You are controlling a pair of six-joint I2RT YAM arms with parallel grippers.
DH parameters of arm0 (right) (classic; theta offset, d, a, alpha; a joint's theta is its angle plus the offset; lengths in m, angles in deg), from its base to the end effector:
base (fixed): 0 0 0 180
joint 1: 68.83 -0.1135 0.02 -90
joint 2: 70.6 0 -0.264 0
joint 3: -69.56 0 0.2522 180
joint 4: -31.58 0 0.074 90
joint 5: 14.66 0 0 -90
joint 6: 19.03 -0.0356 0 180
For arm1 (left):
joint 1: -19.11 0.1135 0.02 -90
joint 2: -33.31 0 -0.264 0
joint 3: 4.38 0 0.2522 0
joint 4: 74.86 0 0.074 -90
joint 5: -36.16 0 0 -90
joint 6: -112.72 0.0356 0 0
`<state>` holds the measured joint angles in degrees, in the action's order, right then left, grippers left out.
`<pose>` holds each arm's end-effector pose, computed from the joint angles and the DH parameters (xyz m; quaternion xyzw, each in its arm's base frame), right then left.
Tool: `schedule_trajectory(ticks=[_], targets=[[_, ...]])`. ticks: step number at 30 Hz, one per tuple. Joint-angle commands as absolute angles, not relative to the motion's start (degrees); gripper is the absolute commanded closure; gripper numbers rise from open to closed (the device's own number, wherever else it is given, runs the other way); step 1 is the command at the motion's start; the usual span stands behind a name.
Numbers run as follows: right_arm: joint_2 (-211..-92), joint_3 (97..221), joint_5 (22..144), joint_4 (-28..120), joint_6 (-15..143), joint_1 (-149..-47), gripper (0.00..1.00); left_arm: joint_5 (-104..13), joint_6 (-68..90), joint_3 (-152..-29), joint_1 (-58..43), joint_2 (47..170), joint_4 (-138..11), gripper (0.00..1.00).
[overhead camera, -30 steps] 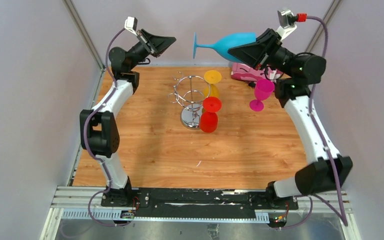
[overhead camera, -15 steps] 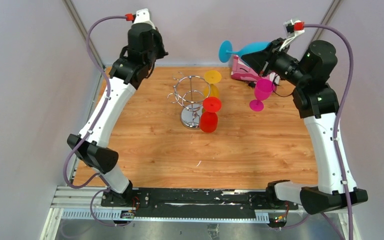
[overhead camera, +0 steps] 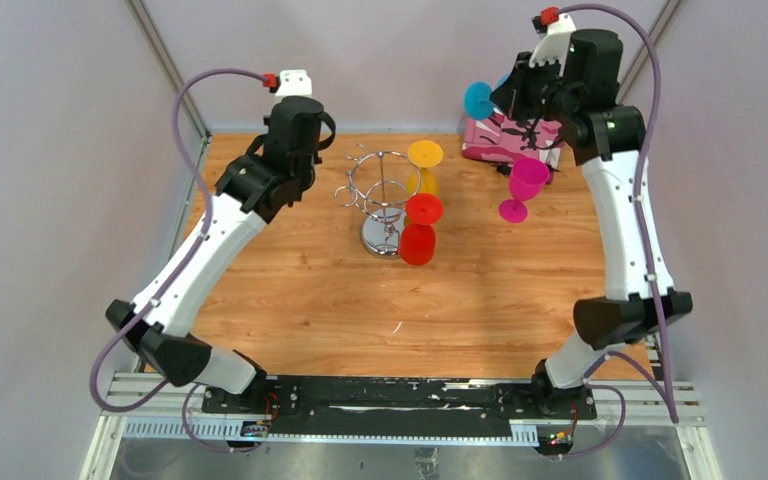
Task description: Take the wine glass off the wine glass rack
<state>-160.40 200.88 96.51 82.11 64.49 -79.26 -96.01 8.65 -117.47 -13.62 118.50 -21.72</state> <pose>0.3063 0.0694 0.5279 -0.1450 0.7430 0.2320 0.6109 0.2750 -0.1483 0.4518 -0.0624 0.8088 0.0804 0.5792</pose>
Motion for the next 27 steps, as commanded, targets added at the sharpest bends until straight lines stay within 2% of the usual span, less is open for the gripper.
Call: schedule_trajectory(ticks=[1, 7, 27], targets=[[-169.31, 212.76, 90.10, 94.16, 69.87, -79.81, 1.00, -97.66, 8.02, -113.09, -13.67, 111.14, -24.97, 1.00], [-181.13, 225.47, 87.35, 103.18, 74.24, -81.03, 1.00, -97.51, 9.16, -110.98, -13.68, 108.81, -25.17, 1.00], [-193.51, 219.63, 84.90, 108.57, 79.99, -84.21, 1.00, -94.03, 9.67, -107.42, -13.68, 108.47, -28.64, 1.00]])
